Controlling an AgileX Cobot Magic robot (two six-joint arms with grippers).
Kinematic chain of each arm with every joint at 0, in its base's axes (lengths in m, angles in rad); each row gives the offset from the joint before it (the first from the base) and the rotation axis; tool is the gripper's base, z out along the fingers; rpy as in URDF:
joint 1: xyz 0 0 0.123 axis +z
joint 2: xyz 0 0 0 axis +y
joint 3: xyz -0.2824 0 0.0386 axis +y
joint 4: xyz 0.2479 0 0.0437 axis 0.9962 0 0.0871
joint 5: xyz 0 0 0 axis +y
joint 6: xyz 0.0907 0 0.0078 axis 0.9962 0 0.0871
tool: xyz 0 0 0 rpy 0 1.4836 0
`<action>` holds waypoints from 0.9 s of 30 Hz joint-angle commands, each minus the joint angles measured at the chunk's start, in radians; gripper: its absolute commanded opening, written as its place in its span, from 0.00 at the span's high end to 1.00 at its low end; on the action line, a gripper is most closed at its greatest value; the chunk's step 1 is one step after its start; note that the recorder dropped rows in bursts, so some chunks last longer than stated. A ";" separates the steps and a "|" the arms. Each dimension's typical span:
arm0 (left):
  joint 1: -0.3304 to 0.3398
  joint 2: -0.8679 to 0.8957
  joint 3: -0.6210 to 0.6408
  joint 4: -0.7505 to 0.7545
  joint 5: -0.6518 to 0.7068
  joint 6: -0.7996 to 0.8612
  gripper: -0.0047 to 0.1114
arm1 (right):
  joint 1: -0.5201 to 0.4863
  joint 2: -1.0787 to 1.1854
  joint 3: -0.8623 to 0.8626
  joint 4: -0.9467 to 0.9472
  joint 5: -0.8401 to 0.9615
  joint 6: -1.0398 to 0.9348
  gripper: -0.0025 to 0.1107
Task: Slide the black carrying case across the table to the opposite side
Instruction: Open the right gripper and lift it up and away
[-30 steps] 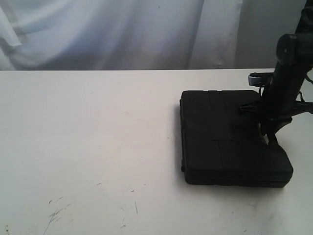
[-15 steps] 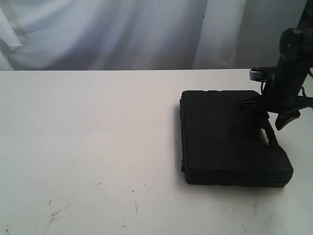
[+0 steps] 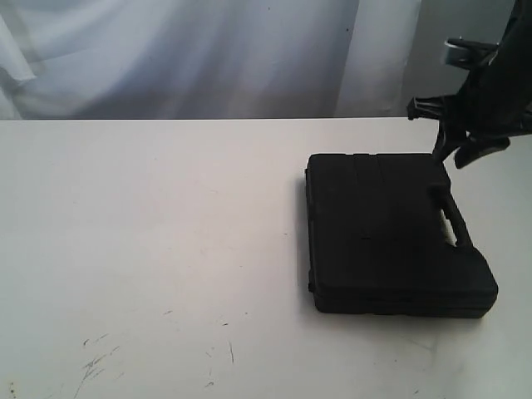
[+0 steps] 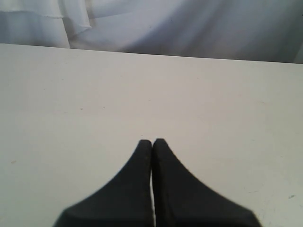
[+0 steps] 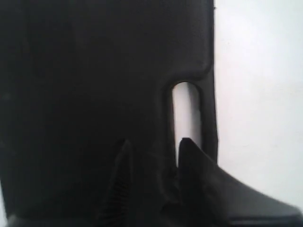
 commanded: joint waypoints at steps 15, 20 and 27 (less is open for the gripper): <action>-0.006 -0.004 0.005 0.001 -0.007 -0.005 0.96 | 0.039 -0.547 0.501 0.270 -0.485 -0.251 0.98; -0.006 -0.004 0.005 0.001 -0.007 -0.005 0.96 | 0.039 -0.718 0.631 0.302 -0.582 -0.288 0.98; -0.006 -0.004 0.005 0.001 -0.007 -0.005 0.96 | 0.039 -0.896 0.662 0.302 -0.546 -0.256 0.98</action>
